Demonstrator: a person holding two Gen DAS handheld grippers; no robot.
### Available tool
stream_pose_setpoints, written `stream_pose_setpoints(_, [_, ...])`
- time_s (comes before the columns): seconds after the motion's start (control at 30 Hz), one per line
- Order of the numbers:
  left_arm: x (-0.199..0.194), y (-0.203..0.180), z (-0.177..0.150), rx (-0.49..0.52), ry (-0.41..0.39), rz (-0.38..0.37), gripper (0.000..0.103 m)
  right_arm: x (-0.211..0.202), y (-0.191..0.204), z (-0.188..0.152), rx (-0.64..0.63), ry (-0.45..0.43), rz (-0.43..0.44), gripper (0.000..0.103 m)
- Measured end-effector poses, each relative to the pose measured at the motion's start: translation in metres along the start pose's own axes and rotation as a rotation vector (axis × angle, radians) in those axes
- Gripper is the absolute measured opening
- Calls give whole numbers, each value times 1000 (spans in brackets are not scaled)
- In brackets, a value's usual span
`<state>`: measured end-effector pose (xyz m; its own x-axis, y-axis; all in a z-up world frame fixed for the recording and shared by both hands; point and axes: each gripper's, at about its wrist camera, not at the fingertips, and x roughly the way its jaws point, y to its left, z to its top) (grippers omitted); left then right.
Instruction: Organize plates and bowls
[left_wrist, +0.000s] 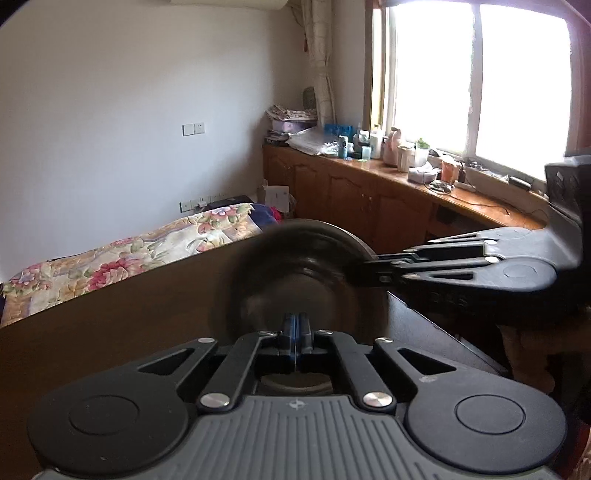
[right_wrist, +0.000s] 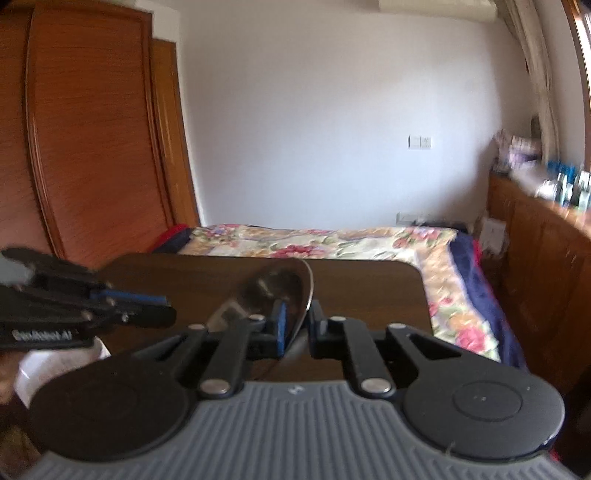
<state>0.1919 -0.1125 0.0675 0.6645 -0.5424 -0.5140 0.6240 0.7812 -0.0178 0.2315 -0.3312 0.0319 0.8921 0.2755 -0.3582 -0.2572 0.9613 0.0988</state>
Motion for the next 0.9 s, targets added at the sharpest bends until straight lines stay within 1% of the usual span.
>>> stream_pose_setpoints(0.07, [5,6,2,-54,-4,5,30,3,3,1,46,21,45,6])
stream_pose_setpoints(0.13, [10,12,0,-54,-2,17,30,9,4,4,51,1,24,6])
stream_pose_setpoints(0.2, [10,22,-4,-83,-4,45,30,19,-8,7,129,12,44,6])
stream_pose_setpoints(0.27, [14,33,-8,-98,1,61,30,26,-16,9,152,16,51,6])
stream_pose_setpoints(0.3, [19,38,-8,-92,6,79,30,28,-18,8,157,10,29,6])
stream_pose_setpoints(0.33, [25,44,-9,-93,13,96,31,31,-19,8,132,15,21,6])
stream_pose_setpoints(0.37, [30,49,-8,-101,22,104,31,32,-21,7,141,18,18,5])
stream_pose_setpoints(0.43, [40,59,-9,-125,39,101,35,38,-19,6,96,29,-7,5])
stream_pose_setpoints(0.5, [46,63,-11,-134,48,93,35,40,-17,5,87,36,-3,5])
stream_pose_setpoints(0.53, [47,63,-11,-133,48,86,37,39,-17,5,89,24,-14,5])
stream_pose_setpoints(0.6, [48,62,-12,-129,45,67,49,36,-11,5,65,16,-22,5])
stream_pose_setpoints(0.7, [46,61,-15,-131,35,51,62,31,-10,9,59,7,-30,5])
stream_pose_setpoints(0.73, [46,61,-15,-135,30,43,64,28,-9,11,58,1,-32,5])
stream_pose_setpoints(0.8, [43,62,-16,-153,16,21,72,24,-7,16,56,-15,-30,5])
stream_pose_setpoints(0.87, [40,64,-17,-178,0,-1,76,16,-3,20,48,-29,-15,5])
stream_pose_setpoints(0.9, [38,65,-17,-188,-9,-15,76,12,-1,21,47,-37,-9,5])
